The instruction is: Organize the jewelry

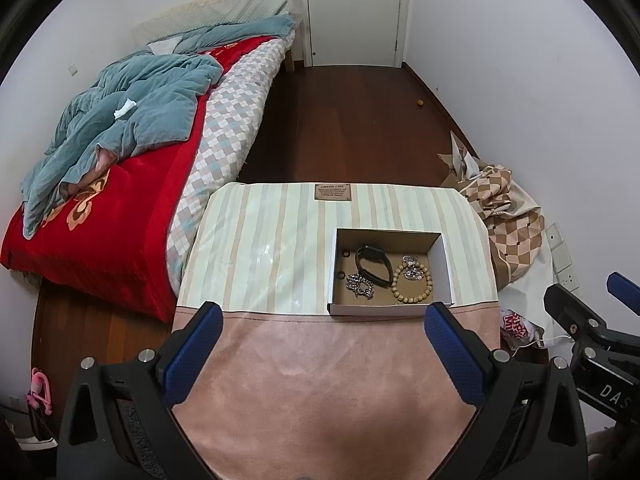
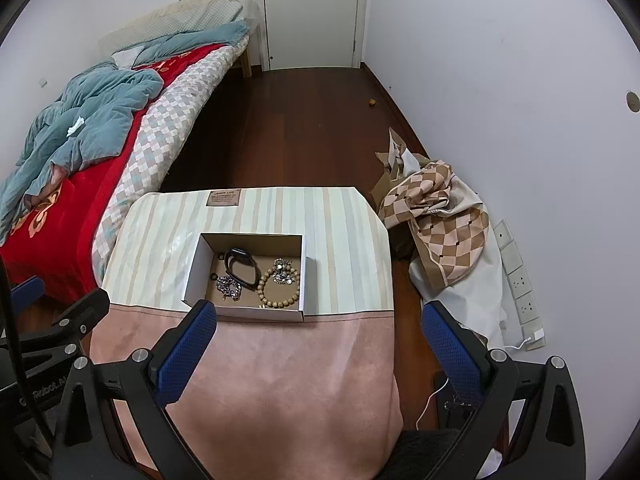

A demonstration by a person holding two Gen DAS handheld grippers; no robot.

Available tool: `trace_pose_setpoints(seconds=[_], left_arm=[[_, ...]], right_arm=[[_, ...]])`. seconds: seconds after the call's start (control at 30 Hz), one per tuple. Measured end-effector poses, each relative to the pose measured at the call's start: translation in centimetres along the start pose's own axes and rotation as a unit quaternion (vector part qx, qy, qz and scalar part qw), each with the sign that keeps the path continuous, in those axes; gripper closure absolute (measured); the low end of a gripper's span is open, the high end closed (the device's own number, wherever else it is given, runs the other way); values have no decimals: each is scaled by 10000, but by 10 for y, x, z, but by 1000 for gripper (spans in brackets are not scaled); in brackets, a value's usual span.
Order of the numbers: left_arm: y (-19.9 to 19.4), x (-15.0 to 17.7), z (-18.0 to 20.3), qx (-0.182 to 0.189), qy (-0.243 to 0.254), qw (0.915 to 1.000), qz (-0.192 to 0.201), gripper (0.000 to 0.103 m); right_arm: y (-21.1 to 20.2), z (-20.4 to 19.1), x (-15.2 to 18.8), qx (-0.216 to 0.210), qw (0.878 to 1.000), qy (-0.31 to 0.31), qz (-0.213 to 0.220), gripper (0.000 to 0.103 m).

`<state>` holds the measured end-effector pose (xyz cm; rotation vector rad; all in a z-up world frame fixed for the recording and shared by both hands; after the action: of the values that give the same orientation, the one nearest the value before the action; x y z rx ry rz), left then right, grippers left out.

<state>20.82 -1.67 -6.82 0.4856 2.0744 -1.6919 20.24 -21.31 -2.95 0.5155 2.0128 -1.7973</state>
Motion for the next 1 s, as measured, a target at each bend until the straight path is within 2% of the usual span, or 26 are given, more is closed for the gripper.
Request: trace_pose_setpoints(seconds=[1.0], left_arm=[[-18, -1, -4, -60, -57, 9998, 207, 0]], right_arm=[[-15, 5, -1, 13, 10000, -62, 49, 0]])
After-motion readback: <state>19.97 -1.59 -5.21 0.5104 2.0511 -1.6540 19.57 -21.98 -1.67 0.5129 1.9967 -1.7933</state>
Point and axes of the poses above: each gripper's, at about its wrist camera, not at the fingertips, and y roughly the way its jaws point, z to its right, x to its underside, the point moved 6 cm from there along y, roughly the way its jaws point, and after that the axes turned 10 degrees about -x, right-handed, at the moved point
